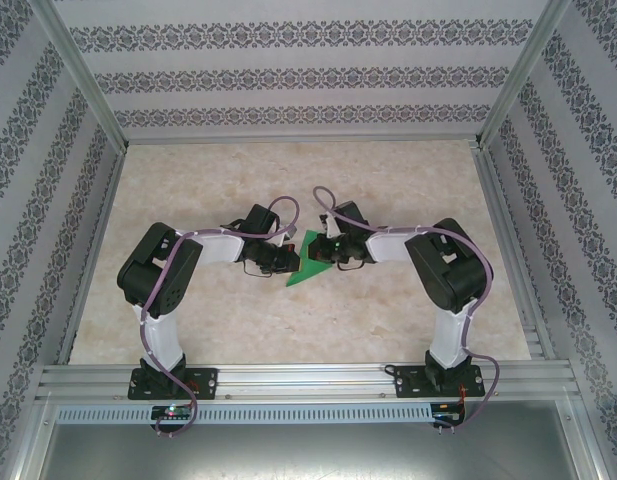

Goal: Fold a paper plane with a square sheet of paper (pick it up from the middle)
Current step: Fourth fold the wing at the center of the table.

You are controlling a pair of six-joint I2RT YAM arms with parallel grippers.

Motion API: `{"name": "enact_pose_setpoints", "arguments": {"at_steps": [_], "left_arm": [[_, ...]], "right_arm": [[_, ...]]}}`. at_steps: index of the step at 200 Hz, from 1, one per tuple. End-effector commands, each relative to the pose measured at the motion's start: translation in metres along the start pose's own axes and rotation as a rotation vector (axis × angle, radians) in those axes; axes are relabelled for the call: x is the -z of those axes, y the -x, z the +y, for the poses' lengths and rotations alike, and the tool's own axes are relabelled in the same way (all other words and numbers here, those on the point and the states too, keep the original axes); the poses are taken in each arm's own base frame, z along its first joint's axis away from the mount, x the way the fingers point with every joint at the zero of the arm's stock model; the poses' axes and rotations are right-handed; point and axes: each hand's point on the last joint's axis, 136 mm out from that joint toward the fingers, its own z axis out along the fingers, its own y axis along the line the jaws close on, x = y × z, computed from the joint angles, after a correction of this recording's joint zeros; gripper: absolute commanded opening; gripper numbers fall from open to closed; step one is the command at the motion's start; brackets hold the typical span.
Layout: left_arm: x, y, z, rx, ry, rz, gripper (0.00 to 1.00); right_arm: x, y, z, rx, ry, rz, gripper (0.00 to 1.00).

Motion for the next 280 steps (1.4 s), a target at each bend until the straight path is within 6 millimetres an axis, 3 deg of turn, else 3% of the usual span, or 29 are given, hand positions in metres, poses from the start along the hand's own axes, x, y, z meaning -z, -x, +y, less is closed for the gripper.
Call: {"name": "enact_pose_setpoints", "arguments": {"at_steps": [1, 48, 77, 103, 137, 155, 182, 220, 265, 280], "left_arm": [[-0.008, -0.074, 0.061, 0.131, 0.217, 0.21, 0.0], [-0.009, -0.073, 0.06, 0.128, 0.207, 0.211, 0.0], [-0.01, -0.072, 0.059, 0.127, 0.205, 0.212, 0.0], [-0.01, -0.07, 0.059, 0.127, 0.206, 0.21, 0.0], [-0.011, -0.07, 0.059, 0.133, 0.206, 0.211, 0.0], [-0.011, -0.07, 0.059, 0.132, 0.207, 0.212, 0.0], [-0.01, -0.071, 0.06, 0.135, 0.21, 0.212, 0.0], [-0.01, -0.072, 0.06, 0.135, 0.208, 0.212, 0.0], [-0.01, -0.075, 0.06, 0.135, 0.206, 0.215, 0.0], [-0.01, -0.074, 0.06, 0.133, 0.203, 0.212, 0.0]], "right_arm": [[0.01, 0.026, -0.04, -0.051, -0.091, -0.069, 0.03], [0.03, 0.075, -0.066, -0.1, -0.136, -0.173, 0.04], [0.061, 0.092, -0.043, -0.071, -0.093, -0.239, 0.04], [0.064, 0.073, -0.01, -0.027, -0.015, -0.191, 0.05], [0.034, 0.038, 0.025, -0.009, 0.071, -0.077, 0.05], [0.017, 0.03, 0.029, -0.015, 0.079, -0.039, 0.05], [0.002, 0.023, 0.015, -0.046, 0.071, -0.008, 0.05], [0.0, 0.026, -0.026, -0.1, 0.01, -0.014, 0.05], [0.023, 0.062, -0.086, -0.191, -0.099, -0.129, 0.04], [0.032, 0.077, -0.088, -0.207, -0.089, -0.159, 0.04]]}}
